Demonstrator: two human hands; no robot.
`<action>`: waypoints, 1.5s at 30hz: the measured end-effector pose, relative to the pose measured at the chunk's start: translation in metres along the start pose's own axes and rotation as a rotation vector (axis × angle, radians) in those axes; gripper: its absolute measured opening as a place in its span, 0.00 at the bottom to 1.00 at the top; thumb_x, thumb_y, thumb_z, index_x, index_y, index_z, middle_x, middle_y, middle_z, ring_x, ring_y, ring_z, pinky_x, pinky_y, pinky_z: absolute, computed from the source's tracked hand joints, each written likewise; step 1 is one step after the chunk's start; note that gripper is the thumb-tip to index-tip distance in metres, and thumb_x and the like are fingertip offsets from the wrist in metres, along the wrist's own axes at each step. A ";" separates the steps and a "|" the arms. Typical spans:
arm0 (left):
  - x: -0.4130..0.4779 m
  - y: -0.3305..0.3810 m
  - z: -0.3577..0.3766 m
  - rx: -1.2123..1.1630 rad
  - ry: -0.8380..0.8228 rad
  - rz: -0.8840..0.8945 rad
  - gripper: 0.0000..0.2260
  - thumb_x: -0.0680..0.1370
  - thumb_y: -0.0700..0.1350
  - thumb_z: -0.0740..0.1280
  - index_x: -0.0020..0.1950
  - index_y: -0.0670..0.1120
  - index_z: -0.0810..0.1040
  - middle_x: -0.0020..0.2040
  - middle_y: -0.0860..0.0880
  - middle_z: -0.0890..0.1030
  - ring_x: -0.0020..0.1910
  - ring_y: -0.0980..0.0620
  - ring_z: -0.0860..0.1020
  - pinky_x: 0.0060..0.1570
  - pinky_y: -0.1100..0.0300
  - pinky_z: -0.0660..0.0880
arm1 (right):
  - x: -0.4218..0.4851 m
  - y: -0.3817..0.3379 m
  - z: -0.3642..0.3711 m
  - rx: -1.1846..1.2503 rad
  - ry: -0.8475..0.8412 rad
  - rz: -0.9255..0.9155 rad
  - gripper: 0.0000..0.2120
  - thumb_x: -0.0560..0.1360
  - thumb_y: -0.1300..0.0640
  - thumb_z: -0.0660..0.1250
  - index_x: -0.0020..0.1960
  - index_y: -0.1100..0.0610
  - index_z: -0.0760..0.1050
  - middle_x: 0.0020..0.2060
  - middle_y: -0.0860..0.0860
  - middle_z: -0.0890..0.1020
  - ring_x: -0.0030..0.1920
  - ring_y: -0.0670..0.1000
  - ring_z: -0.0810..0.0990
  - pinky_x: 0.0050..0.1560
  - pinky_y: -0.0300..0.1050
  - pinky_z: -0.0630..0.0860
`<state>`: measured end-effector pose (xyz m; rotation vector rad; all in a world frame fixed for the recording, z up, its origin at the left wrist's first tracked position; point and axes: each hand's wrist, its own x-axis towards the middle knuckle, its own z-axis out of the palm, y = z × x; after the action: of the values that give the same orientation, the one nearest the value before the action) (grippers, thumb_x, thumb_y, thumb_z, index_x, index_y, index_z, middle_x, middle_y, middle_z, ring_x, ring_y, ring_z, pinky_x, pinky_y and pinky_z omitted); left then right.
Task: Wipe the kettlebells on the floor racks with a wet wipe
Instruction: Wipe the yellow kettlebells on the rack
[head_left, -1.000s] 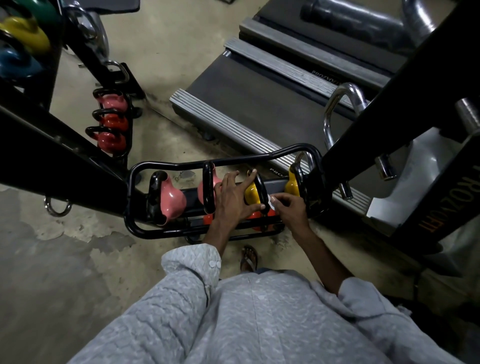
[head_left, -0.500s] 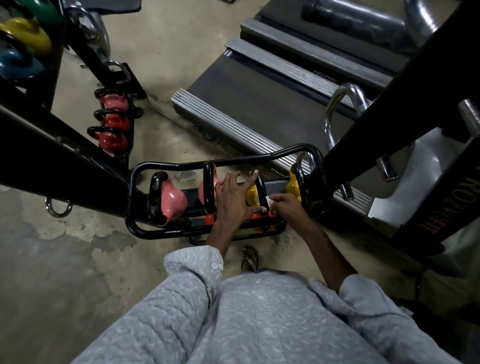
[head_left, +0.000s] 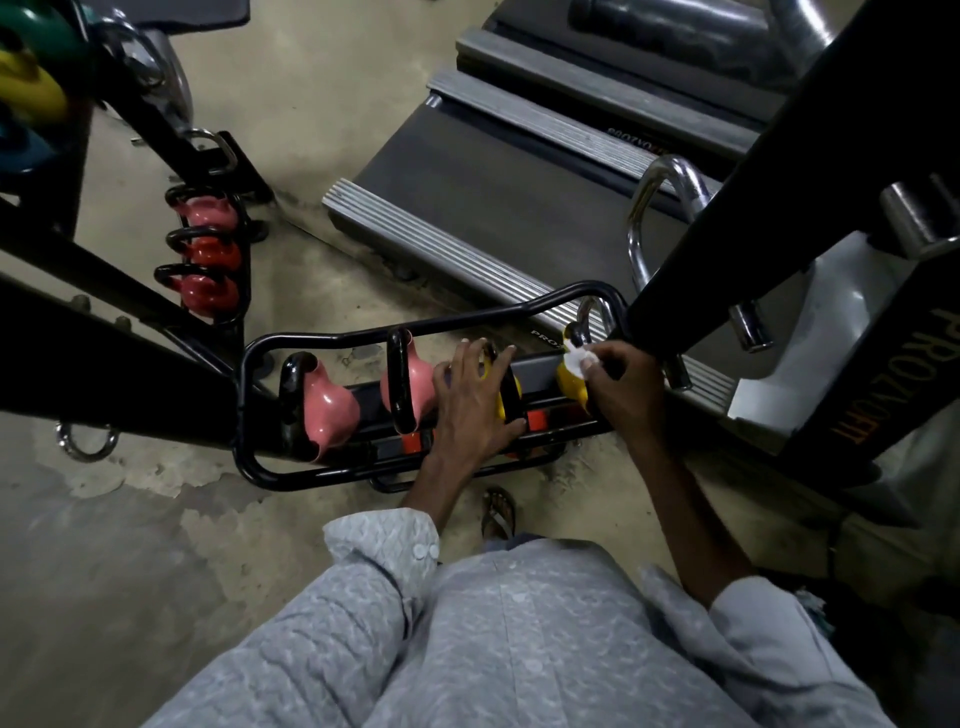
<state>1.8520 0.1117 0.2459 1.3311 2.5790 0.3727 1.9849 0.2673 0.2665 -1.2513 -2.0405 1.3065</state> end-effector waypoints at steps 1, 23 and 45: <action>-0.001 0.007 0.002 -0.004 0.022 0.038 0.44 0.65 0.61 0.77 0.78 0.53 0.65 0.76 0.40 0.64 0.77 0.38 0.60 0.70 0.39 0.59 | 0.006 -0.002 -0.006 -0.068 0.034 -0.042 0.05 0.76 0.62 0.69 0.50 0.57 0.83 0.42 0.49 0.83 0.43 0.46 0.80 0.44 0.34 0.71; 0.019 0.079 0.046 -0.031 0.195 0.151 0.27 0.66 0.47 0.77 0.64 0.50 0.76 0.55 0.43 0.78 0.59 0.42 0.75 0.62 0.44 0.66 | 0.093 -0.012 -0.007 -0.660 -0.349 -0.315 0.06 0.69 0.67 0.72 0.44 0.64 0.86 0.48 0.62 0.84 0.50 0.60 0.83 0.52 0.45 0.74; 0.018 0.081 0.057 -0.068 0.199 0.076 0.24 0.70 0.54 0.71 0.66 0.52 0.77 0.58 0.44 0.77 0.60 0.42 0.75 0.67 0.43 0.65 | 0.127 -0.021 0.014 -0.918 -0.666 -0.342 0.05 0.68 0.57 0.74 0.38 0.59 0.85 0.36 0.54 0.86 0.38 0.53 0.85 0.42 0.48 0.81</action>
<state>1.9209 0.1793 0.2168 1.4380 2.6504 0.6306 1.9002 0.3650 0.2625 -0.6978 -3.3682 0.6405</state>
